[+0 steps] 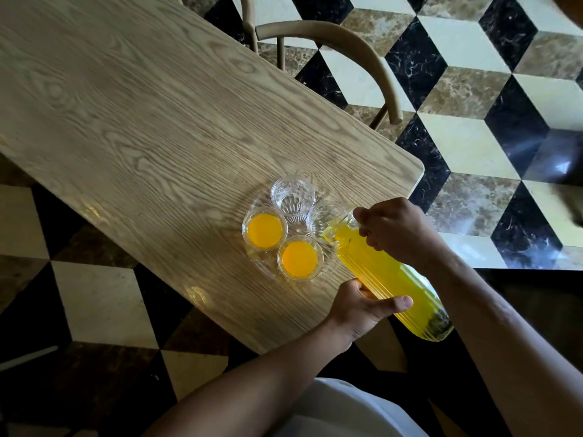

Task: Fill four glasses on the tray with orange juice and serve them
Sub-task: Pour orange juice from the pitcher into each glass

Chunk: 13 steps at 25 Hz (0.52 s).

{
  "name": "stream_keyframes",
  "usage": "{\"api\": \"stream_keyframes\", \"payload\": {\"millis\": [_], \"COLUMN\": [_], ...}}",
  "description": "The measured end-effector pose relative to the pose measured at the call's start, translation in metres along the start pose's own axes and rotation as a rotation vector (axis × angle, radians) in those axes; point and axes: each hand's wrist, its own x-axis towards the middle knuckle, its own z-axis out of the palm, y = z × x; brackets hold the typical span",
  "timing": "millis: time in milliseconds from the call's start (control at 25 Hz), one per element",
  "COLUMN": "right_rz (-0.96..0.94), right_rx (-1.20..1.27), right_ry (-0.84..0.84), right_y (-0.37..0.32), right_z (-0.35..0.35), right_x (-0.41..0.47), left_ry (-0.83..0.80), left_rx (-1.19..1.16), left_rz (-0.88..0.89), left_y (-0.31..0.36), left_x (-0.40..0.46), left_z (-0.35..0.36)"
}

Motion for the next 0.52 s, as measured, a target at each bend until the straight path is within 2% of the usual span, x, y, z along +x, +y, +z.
{"api": "stream_keyframes", "payload": {"millis": [520], "right_rz": [0.03], "right_rx": [-0.024], "right_ry": [-0.018], "right_y": [-0.0046], "right_z": [0.0007], "right_x": [0.0025], "left_ry": [-0.021], "left_rx": [-0.033], "left_rz": [0.002], "left_y": [0.0031], "left_x": [-0.0025], "left_z": [0.001]}}
